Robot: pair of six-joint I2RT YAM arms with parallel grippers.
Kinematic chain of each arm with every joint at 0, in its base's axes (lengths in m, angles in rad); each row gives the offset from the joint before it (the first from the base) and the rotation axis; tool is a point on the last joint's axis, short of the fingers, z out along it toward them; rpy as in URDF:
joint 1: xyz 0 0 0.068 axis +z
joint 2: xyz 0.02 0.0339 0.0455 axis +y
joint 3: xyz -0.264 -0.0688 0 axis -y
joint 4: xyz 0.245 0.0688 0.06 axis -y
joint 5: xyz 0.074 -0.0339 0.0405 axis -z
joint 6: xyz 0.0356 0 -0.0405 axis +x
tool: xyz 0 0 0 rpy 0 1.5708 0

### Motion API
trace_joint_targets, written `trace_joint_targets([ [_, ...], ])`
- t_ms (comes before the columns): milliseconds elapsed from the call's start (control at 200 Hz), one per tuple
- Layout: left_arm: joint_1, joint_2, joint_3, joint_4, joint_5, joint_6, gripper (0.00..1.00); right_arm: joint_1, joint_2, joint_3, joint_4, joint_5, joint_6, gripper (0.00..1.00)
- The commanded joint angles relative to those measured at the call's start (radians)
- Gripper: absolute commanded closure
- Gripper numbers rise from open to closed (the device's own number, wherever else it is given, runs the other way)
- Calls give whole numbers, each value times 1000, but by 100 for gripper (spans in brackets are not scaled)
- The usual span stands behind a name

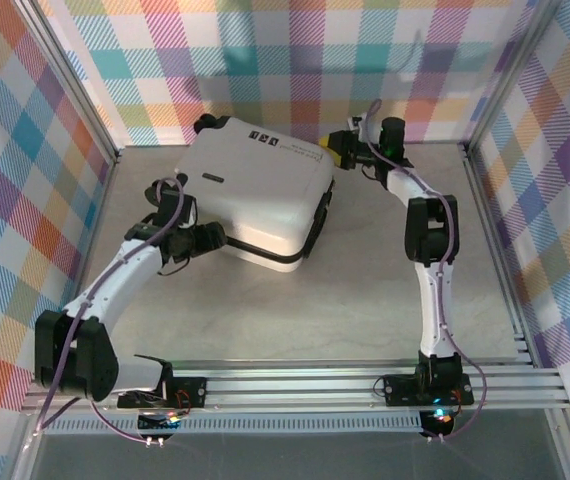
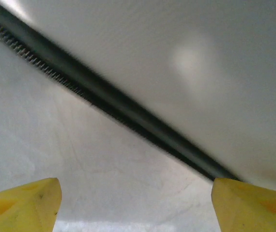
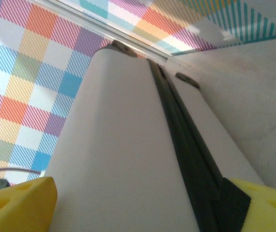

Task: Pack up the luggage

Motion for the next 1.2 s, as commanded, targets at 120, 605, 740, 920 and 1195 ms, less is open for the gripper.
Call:
trace_joint_targets([
  [120,79,162,102,96,85,60,19,44,-318,-546,101,-48,-248,15],
  [605,100,378,314,77,80,82,21,128,-867,-1114,-193,574,-528,22],
  [740,100,298,348,1,-41,84,20,125,-1049,-1227,-239,816,-511,24],
  [920,98,182,346,-14,-102,56,19,153,-1229,-1394,-261,986,-480,28],
  [1195,-18,95,389,6,-93,50,18,323,-1290,-1554,-119,1138,-499,38],
])
